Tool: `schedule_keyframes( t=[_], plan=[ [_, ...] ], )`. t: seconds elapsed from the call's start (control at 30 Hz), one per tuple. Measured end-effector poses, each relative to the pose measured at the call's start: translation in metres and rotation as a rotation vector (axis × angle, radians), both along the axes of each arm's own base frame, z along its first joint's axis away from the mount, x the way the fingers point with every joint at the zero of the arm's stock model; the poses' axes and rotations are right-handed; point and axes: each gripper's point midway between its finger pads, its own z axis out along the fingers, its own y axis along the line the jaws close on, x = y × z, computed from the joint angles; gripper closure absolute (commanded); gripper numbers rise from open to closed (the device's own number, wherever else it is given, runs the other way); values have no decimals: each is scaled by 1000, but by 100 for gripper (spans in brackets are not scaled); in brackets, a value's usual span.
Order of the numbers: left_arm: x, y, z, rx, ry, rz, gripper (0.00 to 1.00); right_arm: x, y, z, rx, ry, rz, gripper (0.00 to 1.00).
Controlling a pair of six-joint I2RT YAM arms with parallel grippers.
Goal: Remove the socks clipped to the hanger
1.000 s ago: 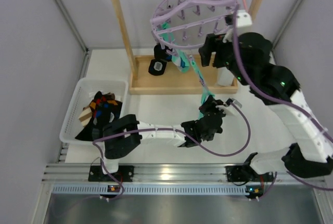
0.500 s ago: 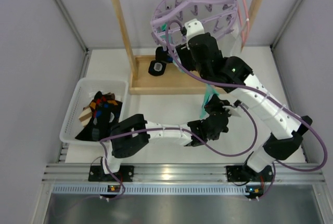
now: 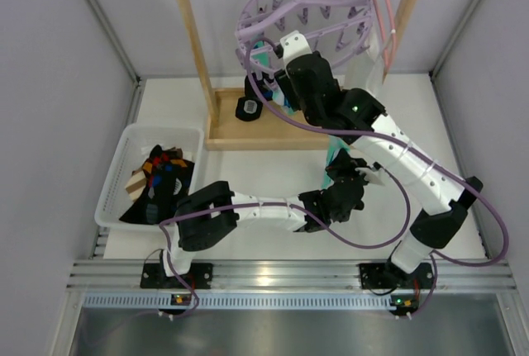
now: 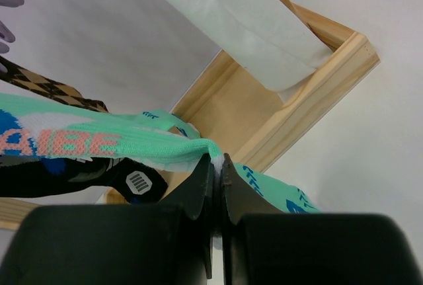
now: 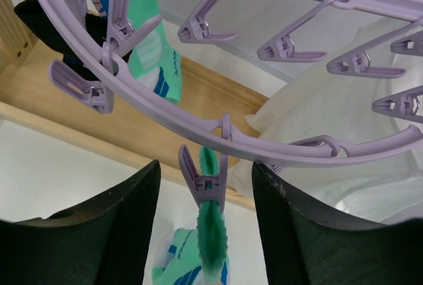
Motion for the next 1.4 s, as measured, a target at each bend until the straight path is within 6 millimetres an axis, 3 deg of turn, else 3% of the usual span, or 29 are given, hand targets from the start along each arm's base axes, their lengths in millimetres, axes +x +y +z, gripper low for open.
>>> schedule_keyframes(
  t=[0.23,0.6,0.83,0.97,1.03,1.13,1.3,1.4],
  plan=[
    [0,0,0,0,0,0,100,7,6,-3,1,-16,-3,53],
    [0,0,0,-2,0,0,100,12,12,-18,4,-19,-12,54],
    [0,0,0,-13,5,1,100,17,6,-28,-14,-46,-59,72],
    [0,0,0,-19,7,1,100,20,3,-21,-2,-77,-86,70],
    [-1,1,0,-21,8,1,100,20,0,-18,-1,-88,-96,78],
    [-1,2,0,-25,11,-3,100,21,-1,-15,8,-102,-105,98],
    [-2,3,-8,-42,31,-14,100,21,4,-10,37,-118,-101,99],
    [-2,13,-20,-61,61,-9,100,20,6,-9,46,-118,-90,89]
  ],
)
